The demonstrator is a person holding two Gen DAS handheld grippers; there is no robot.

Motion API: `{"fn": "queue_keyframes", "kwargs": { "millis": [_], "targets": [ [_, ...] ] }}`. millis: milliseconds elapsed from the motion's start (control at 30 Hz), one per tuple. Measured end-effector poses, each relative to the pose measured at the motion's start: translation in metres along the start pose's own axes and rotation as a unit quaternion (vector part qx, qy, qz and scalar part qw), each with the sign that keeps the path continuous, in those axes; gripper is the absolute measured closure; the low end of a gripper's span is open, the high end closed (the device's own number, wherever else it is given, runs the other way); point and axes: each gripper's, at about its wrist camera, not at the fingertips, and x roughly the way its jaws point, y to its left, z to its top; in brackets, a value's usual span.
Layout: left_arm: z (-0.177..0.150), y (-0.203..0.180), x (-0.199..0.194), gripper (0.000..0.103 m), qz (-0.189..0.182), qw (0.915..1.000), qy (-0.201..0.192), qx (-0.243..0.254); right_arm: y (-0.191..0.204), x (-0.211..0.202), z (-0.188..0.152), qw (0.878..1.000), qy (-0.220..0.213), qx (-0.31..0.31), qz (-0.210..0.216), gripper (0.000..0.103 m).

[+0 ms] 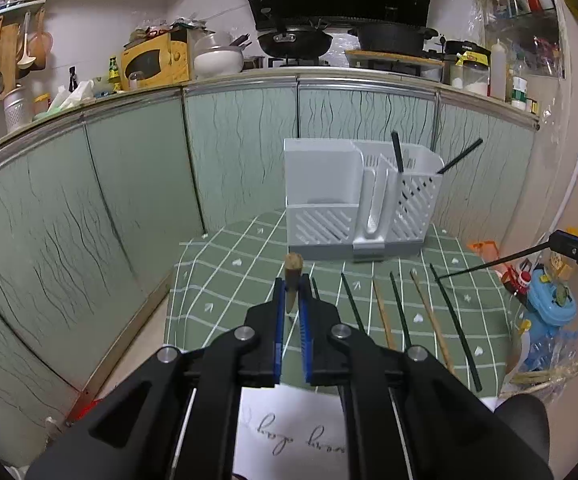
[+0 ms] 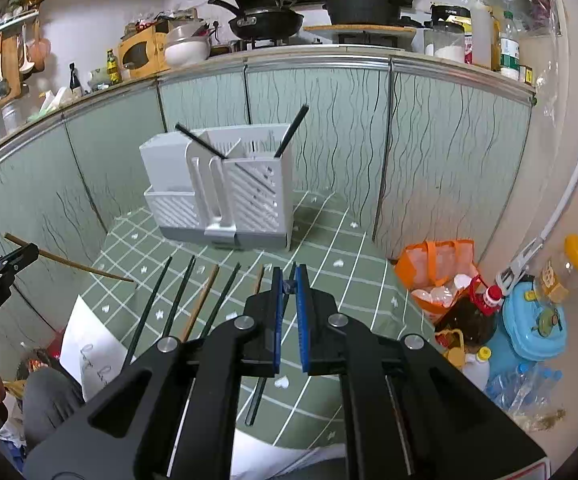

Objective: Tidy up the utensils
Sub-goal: 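Lift both held chopsticks and carry them toward the utensil holder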

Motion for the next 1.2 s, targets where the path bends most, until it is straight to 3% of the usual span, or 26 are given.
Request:
{"fn": "queue_keyframes", "kwargs": {
  "millis": [333,567,1200],
  "targets": [
    [0.039,0.000,0.008,0.095,-0.012,0.9999,-0.006,0.003,-0.008,0.004,0.039,1.000,-0.015,0.000,0.001,0.097],
    [0.060,0.001,0.009,0.095,-0.044,0.9990,0.004,-0.002,-0.012,-0.004,0.063,1.000,-0.025,-0.001,0.009,0.097],
    [0.142,-0.023,-0.039,0.095,-0.083,0.9946,-0.057,0.027,0.003,-0.069,0.124,0.996,-0.073,-0.023,0.038,0.097]
  ]
}}
